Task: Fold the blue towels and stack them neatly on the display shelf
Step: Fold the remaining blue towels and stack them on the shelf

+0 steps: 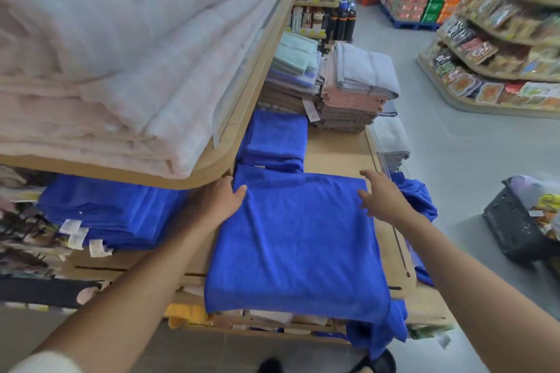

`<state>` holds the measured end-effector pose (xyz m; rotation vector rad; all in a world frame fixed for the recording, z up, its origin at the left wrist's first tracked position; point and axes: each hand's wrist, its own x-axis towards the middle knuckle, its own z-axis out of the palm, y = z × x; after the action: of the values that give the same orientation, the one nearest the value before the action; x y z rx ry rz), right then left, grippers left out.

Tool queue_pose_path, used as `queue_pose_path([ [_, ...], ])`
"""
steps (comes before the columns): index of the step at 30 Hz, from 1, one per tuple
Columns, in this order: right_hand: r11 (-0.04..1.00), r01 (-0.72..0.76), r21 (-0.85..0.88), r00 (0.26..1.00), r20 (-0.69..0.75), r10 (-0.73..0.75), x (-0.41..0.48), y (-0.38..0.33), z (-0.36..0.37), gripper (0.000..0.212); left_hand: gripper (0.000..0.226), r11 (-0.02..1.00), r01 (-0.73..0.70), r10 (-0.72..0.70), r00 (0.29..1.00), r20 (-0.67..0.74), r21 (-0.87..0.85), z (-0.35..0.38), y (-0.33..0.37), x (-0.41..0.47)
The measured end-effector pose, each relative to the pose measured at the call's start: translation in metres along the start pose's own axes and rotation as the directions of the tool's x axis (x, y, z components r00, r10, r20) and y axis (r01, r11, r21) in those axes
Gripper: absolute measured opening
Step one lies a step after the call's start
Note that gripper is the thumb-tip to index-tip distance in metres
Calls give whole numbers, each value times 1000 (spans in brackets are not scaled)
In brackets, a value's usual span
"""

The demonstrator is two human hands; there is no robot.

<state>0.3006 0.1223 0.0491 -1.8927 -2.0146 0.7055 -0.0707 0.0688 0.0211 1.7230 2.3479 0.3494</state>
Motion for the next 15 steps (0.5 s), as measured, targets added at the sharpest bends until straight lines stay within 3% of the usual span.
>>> queue_pose_path([
  [3, 990, -54, -129, 995, 72, 64, 33, 7, 0, 65, 47, 997, 75, -77, 994, -78, -31, 6, 6, 8],
  [6, 988, -38, -150, 994, 95, 52, 46, 14, 4, 57, 28, 955, 118, -146, 986, -85, -272, 13, 13, 10],
  [8, 991, -33, -127, 997, 69, 42, 50, 16, 4, 46, 20, 834, 135, -164, 986, -8, -534, 14, 21, 13],
  [11, 993, -48, -106, 994, 88, 58, 54, 17, 2, 23, 16, 501, 174, -151, 982, 112, -848, 4, 28, 12],
  [13, 993, -104, -55, 987, 117, 110, 56, 15, -1, 12, 19, 334, 235, -77, 972, 223, -913, -4, 30, 10],
  [15, 988, -157, -6, 976, 149, 156, 57, 12, -3, 9, 24, 308, 258, -17, 964, 266, -916, -9, 29, 10],
])
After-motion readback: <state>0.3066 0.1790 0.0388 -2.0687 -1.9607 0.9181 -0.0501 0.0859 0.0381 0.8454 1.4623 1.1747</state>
